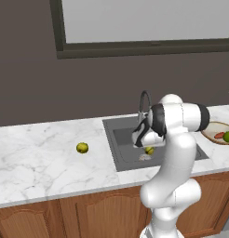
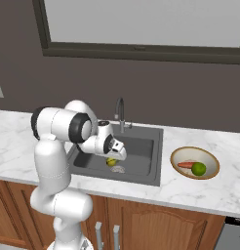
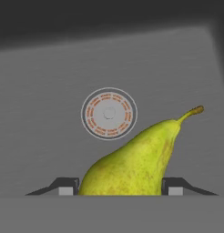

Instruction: There is a mixed pile of frozen fruits and vegetables on the counter. Locate all the frozen vegetables and place the items in a bowl on the counter. Take all the frozen fruits and defrost them in a running sink.

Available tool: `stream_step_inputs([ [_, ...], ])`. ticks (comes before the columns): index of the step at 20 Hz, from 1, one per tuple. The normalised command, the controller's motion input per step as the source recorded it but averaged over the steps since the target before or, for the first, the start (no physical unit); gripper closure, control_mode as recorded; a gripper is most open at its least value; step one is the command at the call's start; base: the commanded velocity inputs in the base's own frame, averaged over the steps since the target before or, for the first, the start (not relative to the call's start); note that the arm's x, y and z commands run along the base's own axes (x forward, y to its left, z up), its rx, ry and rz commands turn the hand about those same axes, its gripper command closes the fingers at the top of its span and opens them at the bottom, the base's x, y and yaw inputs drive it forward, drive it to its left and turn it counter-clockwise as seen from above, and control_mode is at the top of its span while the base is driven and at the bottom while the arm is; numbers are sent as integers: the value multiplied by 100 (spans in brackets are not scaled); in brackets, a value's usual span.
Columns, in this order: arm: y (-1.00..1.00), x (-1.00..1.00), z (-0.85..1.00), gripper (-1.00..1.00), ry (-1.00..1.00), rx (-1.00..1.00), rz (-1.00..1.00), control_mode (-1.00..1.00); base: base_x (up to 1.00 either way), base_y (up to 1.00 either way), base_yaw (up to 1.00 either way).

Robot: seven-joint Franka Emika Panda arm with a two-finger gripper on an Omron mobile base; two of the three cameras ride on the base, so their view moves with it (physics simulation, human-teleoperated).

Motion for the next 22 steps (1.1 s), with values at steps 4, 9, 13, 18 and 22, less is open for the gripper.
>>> stream_step_inputs([
  [4,-1,21,-27,100,-1,0,1,-100,0,0,0],
  [9,0,21,-23,100,-3,0,1,-100,0,0,0],
  [13,0,20,-21,100,-3,0,0,-100,0,0,0],
  [18,0,22,-22,100,-3,0,0,-100,0,0,0],
  [22,0,20,-24,100,-4,0,0,-100,0,0,0],
])
